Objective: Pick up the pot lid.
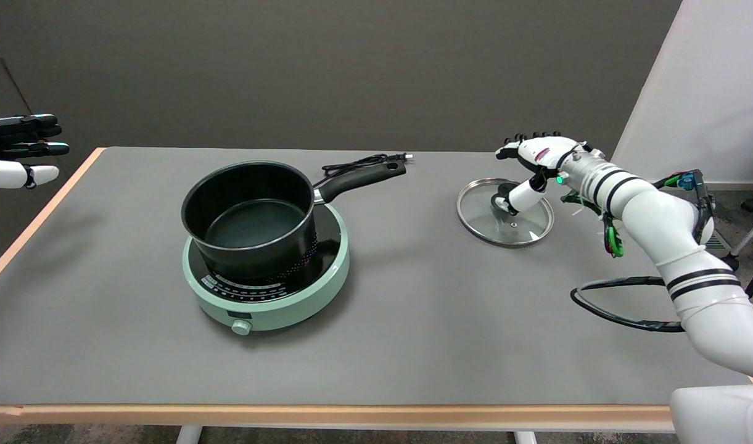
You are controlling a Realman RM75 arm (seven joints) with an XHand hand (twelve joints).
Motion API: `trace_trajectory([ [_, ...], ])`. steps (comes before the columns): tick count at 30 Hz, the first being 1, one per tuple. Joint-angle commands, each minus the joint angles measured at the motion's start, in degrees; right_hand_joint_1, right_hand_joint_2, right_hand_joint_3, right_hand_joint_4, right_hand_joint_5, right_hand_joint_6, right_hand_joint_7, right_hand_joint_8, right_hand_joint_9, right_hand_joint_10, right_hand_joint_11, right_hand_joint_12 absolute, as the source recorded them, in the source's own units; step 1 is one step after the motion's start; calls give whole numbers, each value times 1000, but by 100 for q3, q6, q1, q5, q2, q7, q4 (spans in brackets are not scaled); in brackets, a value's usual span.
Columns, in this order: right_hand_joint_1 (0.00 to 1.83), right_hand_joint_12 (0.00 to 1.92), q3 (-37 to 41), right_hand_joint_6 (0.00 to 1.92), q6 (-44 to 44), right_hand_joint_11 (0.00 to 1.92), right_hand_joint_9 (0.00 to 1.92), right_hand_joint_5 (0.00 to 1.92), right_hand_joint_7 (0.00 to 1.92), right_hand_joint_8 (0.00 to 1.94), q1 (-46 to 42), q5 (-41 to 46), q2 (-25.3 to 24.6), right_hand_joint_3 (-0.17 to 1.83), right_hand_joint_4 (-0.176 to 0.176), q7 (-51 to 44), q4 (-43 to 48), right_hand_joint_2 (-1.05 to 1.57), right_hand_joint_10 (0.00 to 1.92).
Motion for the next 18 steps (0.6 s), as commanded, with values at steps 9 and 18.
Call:
trace_trajectory([
  [9, 838, 824, -463, 177, -52, 337, 548, 299, 360, 235, 603, -208, 96, 906, 8, 2, -707, 569, 366],
  [18, 842, 916, -694, 205, -321, 375, 625, 384, 476, 276, 825, -168, 350, 902, 21, 40, -698, 590, 424],
])
